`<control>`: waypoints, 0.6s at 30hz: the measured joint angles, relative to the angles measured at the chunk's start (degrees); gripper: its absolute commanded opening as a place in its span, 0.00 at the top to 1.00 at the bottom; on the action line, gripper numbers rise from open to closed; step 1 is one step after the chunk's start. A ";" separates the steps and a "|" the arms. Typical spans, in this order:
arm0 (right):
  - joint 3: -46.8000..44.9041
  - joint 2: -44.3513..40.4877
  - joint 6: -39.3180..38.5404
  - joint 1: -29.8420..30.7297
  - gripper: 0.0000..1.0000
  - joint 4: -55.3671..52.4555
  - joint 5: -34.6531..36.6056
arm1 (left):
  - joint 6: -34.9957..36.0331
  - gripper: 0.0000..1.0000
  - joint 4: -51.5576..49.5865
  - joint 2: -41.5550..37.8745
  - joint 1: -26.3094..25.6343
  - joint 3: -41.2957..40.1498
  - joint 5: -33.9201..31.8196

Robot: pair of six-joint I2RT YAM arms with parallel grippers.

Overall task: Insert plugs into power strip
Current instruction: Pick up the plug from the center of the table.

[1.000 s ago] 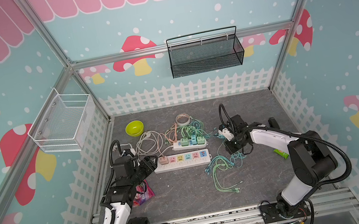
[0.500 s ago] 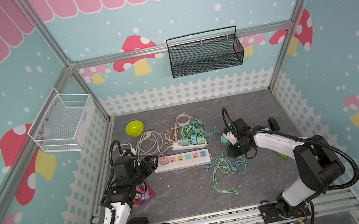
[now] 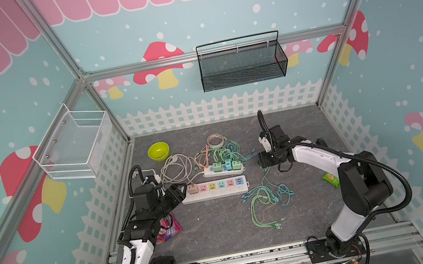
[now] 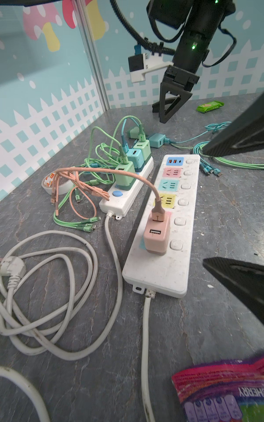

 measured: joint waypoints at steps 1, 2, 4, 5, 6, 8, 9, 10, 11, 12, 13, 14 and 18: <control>-0.24 0.24 0.72 0.00 0.35 0.44 0.07 | 0.00 0.30 0.00 0.00 0.00 0.00 0.09; -0.55 0.37 1.44 0.00 0.35 0.81 0.26 | -0.02 0.30 0.00 0.02 0.00 0.00 0.22; -1.25 0.52 2.71 0.00 0.35 1.97 0.42 | 0.00 0.30 0.00 0.02 0.00 0.00 0.44; -1.64 0.61 3.34 0.00 0.35 2.56 0.48 | 0.00 0.30 0.00 0.02 0.00 0.00 0.57; -2.08 0.72 3.93 0.00 0.35 3.21 0.55 | -0.02 0.30 0.00 0.07 0.00 0.00 0.72; -2.75 1.09 4.90 0.00 0.35 4.15 0.70 | 0.00 0.30 0.00 0.13 0.02 0.00 1.11; -3.02 1.46 5.38 0.00 0.35 4.70 0.72 | 0.00 0.29 0.02 0.17 0.02 0.00 1.31; -3.21 1.84 5.77 0.00 0.35 5.31 0.74 | -0.02 0.29 0.02 0.22 0.02 0.00 1.49; -3.41 2.34 6.16 0.00 0.35 5.90 0.81 | -0.02 0.29 0.02 0.31 0.02 0.00 1.60; -3.56 2.80 6.56 0.00 0.35 6.36 0.85 | 0.00 0.29 0.02 0.42 0.02 0.00 1.75; -3.72 3.30 6.97 0.00 0.35 6.78 0.90 | 0.00 0.29 0.02 0.52 0.02 0.00 1.92; -3.80 3.80 7.30 0.00 0.35 7.13 0.94 | 0.00 0.29 0.02 0.63 0.04 0.00 2.08; -4.04 4.87 8.39 0.00 0.35 8.63 1.49 | 0.00 0.27 0.02 0.76 0.04 0.02 2.56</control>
